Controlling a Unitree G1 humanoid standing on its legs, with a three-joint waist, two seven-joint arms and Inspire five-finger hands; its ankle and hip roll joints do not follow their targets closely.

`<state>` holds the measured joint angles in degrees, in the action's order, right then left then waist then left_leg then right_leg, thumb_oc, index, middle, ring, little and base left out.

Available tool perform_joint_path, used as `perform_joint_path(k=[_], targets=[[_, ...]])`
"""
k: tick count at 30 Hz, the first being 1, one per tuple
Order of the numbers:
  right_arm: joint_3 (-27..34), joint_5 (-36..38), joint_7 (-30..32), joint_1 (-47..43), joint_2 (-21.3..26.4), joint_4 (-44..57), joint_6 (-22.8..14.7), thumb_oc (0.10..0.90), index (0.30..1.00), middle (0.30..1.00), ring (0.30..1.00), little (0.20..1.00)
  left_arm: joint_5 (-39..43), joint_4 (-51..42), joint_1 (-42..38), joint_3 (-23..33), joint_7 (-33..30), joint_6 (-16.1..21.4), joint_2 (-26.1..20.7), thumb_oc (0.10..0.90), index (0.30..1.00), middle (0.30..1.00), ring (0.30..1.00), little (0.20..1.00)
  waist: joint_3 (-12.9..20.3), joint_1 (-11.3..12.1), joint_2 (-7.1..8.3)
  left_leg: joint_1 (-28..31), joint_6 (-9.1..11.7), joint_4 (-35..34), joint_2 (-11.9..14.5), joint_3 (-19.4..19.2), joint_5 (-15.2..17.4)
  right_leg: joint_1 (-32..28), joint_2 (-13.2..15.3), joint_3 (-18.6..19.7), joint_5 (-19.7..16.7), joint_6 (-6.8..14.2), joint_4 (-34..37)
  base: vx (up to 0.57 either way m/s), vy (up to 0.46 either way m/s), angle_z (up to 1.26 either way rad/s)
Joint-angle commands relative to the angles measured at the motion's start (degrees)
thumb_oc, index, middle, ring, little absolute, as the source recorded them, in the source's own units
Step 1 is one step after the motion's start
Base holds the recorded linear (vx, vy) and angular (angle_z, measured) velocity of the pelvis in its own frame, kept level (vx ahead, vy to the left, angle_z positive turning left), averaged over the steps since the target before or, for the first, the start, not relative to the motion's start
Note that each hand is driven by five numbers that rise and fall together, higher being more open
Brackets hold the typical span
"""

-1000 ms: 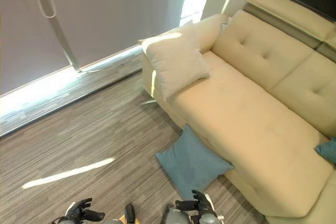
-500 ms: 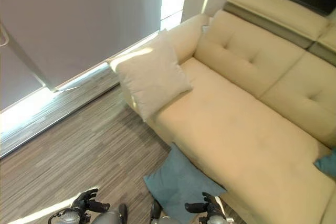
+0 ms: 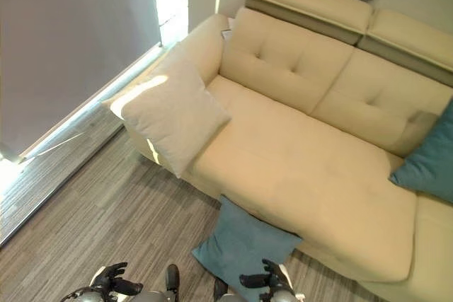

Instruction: Pick up all the scattered cushions and arrange them neatly on the sofa.

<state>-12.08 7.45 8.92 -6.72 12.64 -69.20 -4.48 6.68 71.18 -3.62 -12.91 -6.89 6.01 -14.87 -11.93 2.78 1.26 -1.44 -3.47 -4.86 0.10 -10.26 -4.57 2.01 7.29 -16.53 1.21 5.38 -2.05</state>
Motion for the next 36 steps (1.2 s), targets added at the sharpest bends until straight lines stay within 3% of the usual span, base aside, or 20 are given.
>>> perform_joint_path(k=[1, 5, 9, 11, 16, 18, 19, 20, 25, 31, 36], targets=[[-1.33, -1.32, 1.24, 0.33, 3.58, 2.5, -0.81, 0.8, 0.9, 0.9, 0.9, 0.9, -0.12, 0.97, -0.5, 1.59, -0.43, 1.11, -0.29, 0.8, 0.9, 0.9, 0.9, 0.9, -0.17, 1.53, 0.36, -1.84, 2.88, 5.11, 0.52, 6.58, 6.53, 1.61, 2.77, -1.19, 0.28, 2.02, -7.51, -0.19, -0.061, -0.47], [-1.44, -1.7, 1.26, 0.04, 3.47, 3.04, -0.76, 0.8, 0.9, 0.9, 0.9, 0.9, -0.48, 1.32, 0.1, 1.81, -0.63, 1.05, -0.4, 0.8, 0.9, 0.9, 0.9, 0.9, 1.22, 3.63, 0.99, -2.97, 3.77, 4.67, 1.68, 3.21, 5.18, -2.42, 4.17, -3.52, 0.58, 2.92, -5.83, -0.13, -0.136, -0.25], [-1.5, -1.2, 1.23, 0.32, 3.47, 2.68, -0.71, 0.8, 0.9, 0.9, 0.9, 0.9, -0.6, 0.96, -0.51, 1.3, -0.71, 1.15, 0.13, 0.8, 0.9, 0.9, 0.9, 0.9, 1.63, 2.74, 1.43, -2.82, 4.68, 3.99, 2.34, 2.89, 4.15, -3.44, 2.28, -1.05, 1.1, 2.8, -1.7, -0.07, -0.215, -0.36], [-1.44, -0.81, 1.39, 0.12, 4.22, 2.66, -0.84, 0.8, 0.9, 0.9, 0.9, 0.9, -0.36, 0.33, -1.49, -0.07, -1.0, 1.67, 1.16, 0.8, 0.9, 0.9, 0.9, 0.9, 1.02, 1.25, 0.84, -3.42, 6.15, 3.6, 3.86, 3.48, 2.26, -3.43, 0.35, 0.06, 1.07, 1.94, 0.9, -0.14, -0.268, -0.25], [-1.26, -0.93, 1.88, 0.75, 5.44, 1.28, -1.03, 0.8, 0.9, 0.9, 0.9, 0.9, -0.26, -0.7, -2.44, -2.28, -0.54, 1.81, 3.06, 0.8, 0.9, 0.9, 0.9, 0.9, -1.15, 0.04, -0.26, -4.97, 7.42, 6.28, 4.63, 6.27, 1.74, -4.13, -1.12, -0.24, 1.52, 0.18, 2.94, -0.1, -0.12, -0.05], [-1.04, -0.88, 2.02, 0.9, 6.03, 0.63, -1.04, 0.8, 0.9, 0.9, 0.9, 0.9, -0.12, -0.58, -2.72, -2.99, -0.54, 1.94, 3.68, 0.8, 0.9, 0.9, 0.9, 0.9, -2.06, 0.2, -0.21, -5.74, 7.23, 8.33, 1.99, 10.62, 3.25, -4.3, -1.27, 0.24, 1.49, -0.2, 3.08, -0.06, -0.06, 0.01], [-1.03, -0.89, 2.02, 0.88, 6.04, 0.63, -1.04, 0.8, 0.9, 0.9, 0.9, 0.9, -0.12, -0.57, -2.75, -2.99, -0.54, 1.94, 3.69, 0.8, 0.9, 0.9, 0.9, 0.9, -1.93, 0.12, -0.21, -5.96, 7.2, 8.32, 1.95, 10.7, 3.13, -4.12, -1.24, 0.16, 1.41, -0.19, 3.1, -0.02, -0.038, -0.03], [-0.88, -1.05, 2.08, 1.45, 6.24, 0.16, -1.07, 0.8, 0.9, 0.9, 0.9, 0.9, 0.13, -0.38, -2.55, -3.07, -0.41, 1.92, 3.99, 0.8, 0.9, 0.9, 0.9, 0.9, -1.76, 0.03, -0.12, -6.3, 6.59, 9.27, -0.59, 12.79, 4.54, -3.93, -1.37, 0.92, 1.11, -0.25, 3.08, 0.0, 0.0, 0.0], [-0.53, -1.19, 2.62, 1.43, 6.26, 0.01, -0.93, 0.8, 0.9, 0.9, 0.9, 0.9, -0.09, 0.24, -1.83, -2.74, -0.44, 1.77, 3.79, 0.8, 0.9, 0.9, 0.9, 0.9, -1.24, 0.04, -0.38, -6.06, 5.08, 9.0, -3.5, 14.5, 6.36, -1.73, -2.05, 4.86, 0.22, 0.48, 2.66, 0.01, 0.075, -0.31], [-1.38, -1.39, 2.61, 0.15, 5.34, 0.84, -0.55, 0.8, 0.9, 0.9, 0.9, 0.9, 0.34, 0.06, -2.19, -1.85, -0.82, 1.79, 2.17, 0.8, 0.9, 0.9, 0.9, 0.9, -1.6, 0.81, 0.53, -5.71, 3.84, 7.4, -3.03, 13.17, 6.44, 2.25, -1.22, 7.03, -1.38, 2.3, -0.06, 0.01, 0.126, -0.5], [-2.31, -1.49, 2.63, -1.11, 4.6, 1.95, -0.69, 0.8, 0.9, 0.9, 0.9, 0.9, 0.06, -0.5, -2.87, -1.36, -1.17, 1.54, 0.27, 0.8, 0.9, 0.9, 0.9, 0.9, -2.88, 2.38, 0.68, -6.34, 2.93, 7.83, -1.45, 10.36, 6.18, 3.86, 0.57, 3.29, -0.76, 2.92, -4.89, -0.06, 0.029, -0.66]])
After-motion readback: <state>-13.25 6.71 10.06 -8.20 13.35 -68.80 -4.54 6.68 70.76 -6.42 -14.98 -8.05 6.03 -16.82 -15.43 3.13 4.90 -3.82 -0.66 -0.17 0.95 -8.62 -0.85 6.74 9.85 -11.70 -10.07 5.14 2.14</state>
